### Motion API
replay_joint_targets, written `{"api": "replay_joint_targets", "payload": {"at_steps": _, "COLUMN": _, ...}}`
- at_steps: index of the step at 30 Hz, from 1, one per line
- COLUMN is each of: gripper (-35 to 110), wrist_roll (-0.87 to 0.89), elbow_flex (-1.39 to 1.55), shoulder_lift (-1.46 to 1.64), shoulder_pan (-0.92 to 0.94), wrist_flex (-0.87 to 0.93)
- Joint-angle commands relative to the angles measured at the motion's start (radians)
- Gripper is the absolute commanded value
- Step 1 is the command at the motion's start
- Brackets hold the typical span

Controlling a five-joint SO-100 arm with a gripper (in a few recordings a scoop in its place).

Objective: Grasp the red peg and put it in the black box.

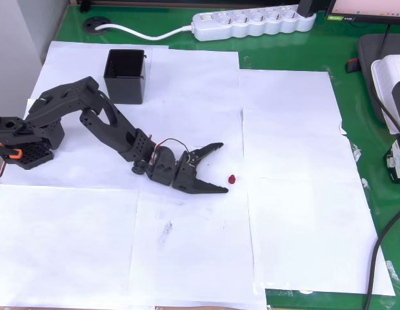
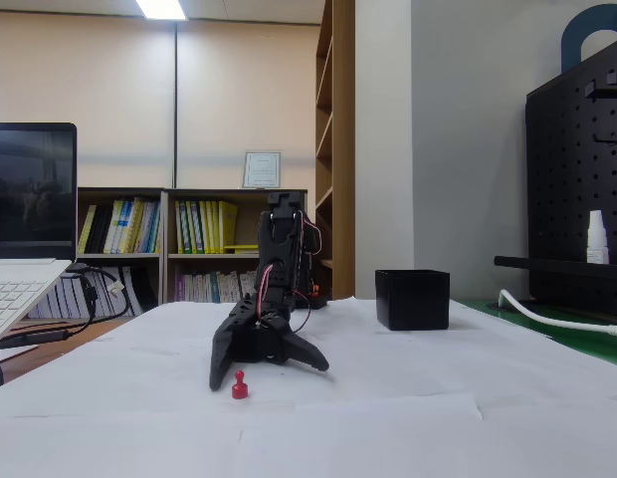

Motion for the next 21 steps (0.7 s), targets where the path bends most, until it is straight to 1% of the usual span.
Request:
{"api": "replay_joint_targets", "payload": {"at_steps": 1, "gripper": 56, "wrist_roll": -0.011, "elbow_flex": 0.069, "shoulder_lift": 0.025, "shoulder_pan": -0.008, "wrist_flex": 0.029}}
{"api": "replay_joint_targets", "payload": {"at_steps": 21, "gripper": 55, "wrist_roll": 0.015, "elbow_flex": 0.075, "shoulder_lift": 0.032, "shoulder_pan": -0.1, "wrist_flex": 0.044}}
